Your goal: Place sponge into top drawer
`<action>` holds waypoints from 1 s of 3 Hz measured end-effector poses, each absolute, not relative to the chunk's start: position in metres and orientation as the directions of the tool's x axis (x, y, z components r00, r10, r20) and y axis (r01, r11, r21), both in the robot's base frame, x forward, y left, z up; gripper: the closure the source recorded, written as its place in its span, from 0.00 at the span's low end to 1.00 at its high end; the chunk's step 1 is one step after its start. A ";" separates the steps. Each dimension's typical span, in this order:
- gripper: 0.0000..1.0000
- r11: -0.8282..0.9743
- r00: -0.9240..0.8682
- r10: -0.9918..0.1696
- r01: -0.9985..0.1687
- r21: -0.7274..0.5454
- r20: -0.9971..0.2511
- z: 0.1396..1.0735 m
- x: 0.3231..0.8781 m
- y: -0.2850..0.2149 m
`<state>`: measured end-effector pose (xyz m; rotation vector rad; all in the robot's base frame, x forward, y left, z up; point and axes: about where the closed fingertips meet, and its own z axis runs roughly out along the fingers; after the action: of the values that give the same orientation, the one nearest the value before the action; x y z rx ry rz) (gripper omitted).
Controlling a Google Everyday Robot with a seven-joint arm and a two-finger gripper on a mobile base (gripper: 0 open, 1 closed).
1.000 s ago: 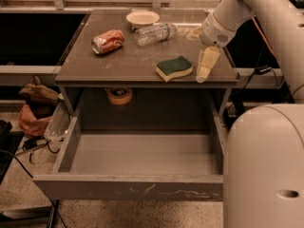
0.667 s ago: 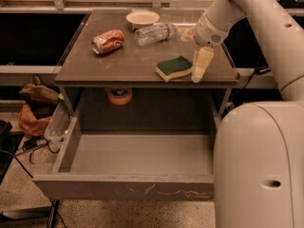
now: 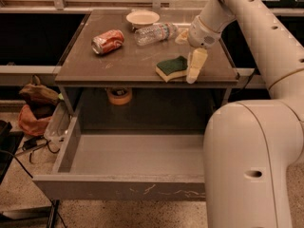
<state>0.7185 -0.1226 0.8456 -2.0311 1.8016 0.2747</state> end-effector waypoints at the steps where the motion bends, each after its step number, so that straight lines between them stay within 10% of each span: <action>1: 0.00 -0.088 0.144 -0.899 -0.985 -0.150 -0.415 0.837 0.719 -0.118; 3: 0.18 -0.090 0.140 -0.896 -0.987 -0.135 -0.421 0.831 0.719 -0.115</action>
Offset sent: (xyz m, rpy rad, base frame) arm -0.0129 -0.0009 -0.0139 -0.0077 0.1056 0.0346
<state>0.7194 -0.1152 0.8309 -2.0439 1.8094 0.3251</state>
